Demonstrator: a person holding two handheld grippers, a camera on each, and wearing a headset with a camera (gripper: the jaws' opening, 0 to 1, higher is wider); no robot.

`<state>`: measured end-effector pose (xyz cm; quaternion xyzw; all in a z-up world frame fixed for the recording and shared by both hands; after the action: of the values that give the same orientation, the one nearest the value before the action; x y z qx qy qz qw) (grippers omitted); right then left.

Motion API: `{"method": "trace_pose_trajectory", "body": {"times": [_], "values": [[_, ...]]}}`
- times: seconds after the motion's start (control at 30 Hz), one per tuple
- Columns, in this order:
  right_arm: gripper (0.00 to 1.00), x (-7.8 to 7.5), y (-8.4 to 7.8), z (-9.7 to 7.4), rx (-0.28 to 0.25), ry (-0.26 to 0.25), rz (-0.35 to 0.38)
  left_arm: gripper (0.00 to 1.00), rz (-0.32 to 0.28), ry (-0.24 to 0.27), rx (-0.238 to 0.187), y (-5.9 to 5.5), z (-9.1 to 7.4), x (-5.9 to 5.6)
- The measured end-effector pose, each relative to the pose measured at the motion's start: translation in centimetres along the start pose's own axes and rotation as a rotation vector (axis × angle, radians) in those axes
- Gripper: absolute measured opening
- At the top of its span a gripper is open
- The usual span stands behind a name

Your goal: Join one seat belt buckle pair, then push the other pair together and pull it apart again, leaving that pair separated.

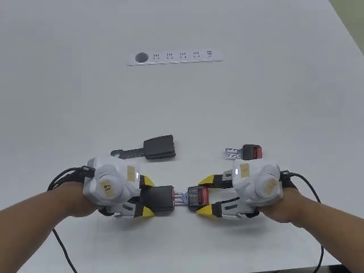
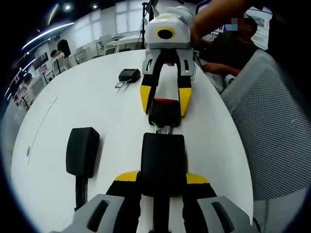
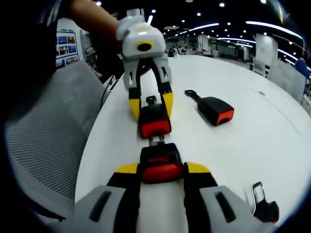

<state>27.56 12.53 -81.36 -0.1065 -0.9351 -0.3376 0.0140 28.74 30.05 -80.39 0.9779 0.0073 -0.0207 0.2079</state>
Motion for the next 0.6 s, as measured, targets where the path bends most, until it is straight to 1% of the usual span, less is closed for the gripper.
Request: {"method": "trace_pose_trajectory", "body": {"times": [0.07, 0.2, 0.3, 0.53, 0.6], "values": [[0.34, 0.0, 0.23, 0.17, 0.002, 0.001, -0.006, 0.34, 0.004, 0.0, 0.005, -0.06, 0.0, 0.04], [0.34, -0.02, 0.11, 0.11, 0.01, 0.006, 0.002, 0.33, 0.012, 0.001, 0.01, 0.03, 0.02, 0.06], [0.34, 0.02, 0.35, 0.31, 0.025, 0.005, -0.006, 0.33, 0.009, 0.003, 0.016, 0.04, 0.05, 0.07], [0.34, 0.06, 0.69, 0.76, 0.021, 0.003, 0.003, 0.33, 0.012, 0.004, 0.025, 0.09, 0.1, 0.02], [0.34, -0.02, 0.67, 0.73, 0.019, 0.001, 0.005, 0.33, 0.004, 0.003, 0.018, -0.01, 0.12, 0.01]]}}
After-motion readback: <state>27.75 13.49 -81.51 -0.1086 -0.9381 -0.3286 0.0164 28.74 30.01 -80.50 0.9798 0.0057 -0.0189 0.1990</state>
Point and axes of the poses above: the centre of the closed fingertips' face, and the gripper's own axes: z roughly forward along the fingers, x roughly to its left, y roughly out of its top, the point moved 7 cm from there along -z, roughly backward along the fingers, and after that the axes turned 12 degrees about x, right-handed, at the moved point
